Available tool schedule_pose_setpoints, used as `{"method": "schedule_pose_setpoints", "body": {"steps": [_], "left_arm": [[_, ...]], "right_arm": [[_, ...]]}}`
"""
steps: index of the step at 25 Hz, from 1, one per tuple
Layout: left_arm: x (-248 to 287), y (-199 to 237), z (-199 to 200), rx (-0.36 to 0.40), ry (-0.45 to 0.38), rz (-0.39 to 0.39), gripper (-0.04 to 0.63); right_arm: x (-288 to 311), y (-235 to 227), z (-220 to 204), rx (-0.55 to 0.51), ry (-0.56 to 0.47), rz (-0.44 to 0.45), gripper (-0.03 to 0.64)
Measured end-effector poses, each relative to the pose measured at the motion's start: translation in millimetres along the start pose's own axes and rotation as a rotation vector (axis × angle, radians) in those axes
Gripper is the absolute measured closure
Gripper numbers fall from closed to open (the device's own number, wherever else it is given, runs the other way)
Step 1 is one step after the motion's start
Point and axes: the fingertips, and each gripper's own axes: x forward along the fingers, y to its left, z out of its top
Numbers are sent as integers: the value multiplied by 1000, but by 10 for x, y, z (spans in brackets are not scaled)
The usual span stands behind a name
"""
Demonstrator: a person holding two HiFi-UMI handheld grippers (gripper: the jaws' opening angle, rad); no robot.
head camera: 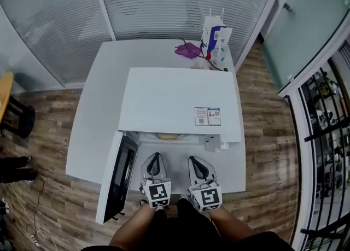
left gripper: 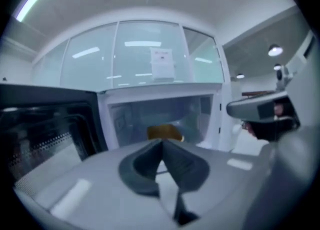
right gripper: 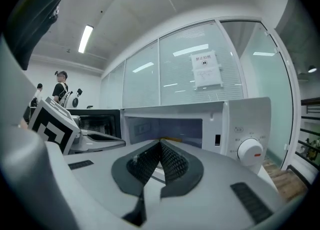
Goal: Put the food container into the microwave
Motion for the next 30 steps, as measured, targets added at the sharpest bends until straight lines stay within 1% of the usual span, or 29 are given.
{"method": "schedule_pose_setpoints", "body": {"steps": [4, 7, 10, 13, 20, 27, 30], "left_arm": [[-214, 31, 148, -50, -24, -62, 591], [-343, 20, 251, -106, -54, -120, 591], [-434, 48, 339, -117, -78, -153, 591], [-478, 105, 405, -107, -92, -154, 591], [-497, 136, 521, -106, -120, -155, 591], [-505, 98, 651, -100, -143, -164, 591], [-507, 104, 669, -100, -147, -161, 591]], "right_arm": [[-55, 116, 194, -7, -33, 4, 611], [-80, 201, 357, -49, -50, 9, 611], [-107, 261, 564, -65, -92, 6, 611], [-129, 285, 735, -57, -128, -4, 611], [-203, 272, 912, -84, -167, -34, 611], [-285, 197, 993, -85, -177, -59, 611], [-293, 166, 1026, -58, -188, -61, 611]]}}
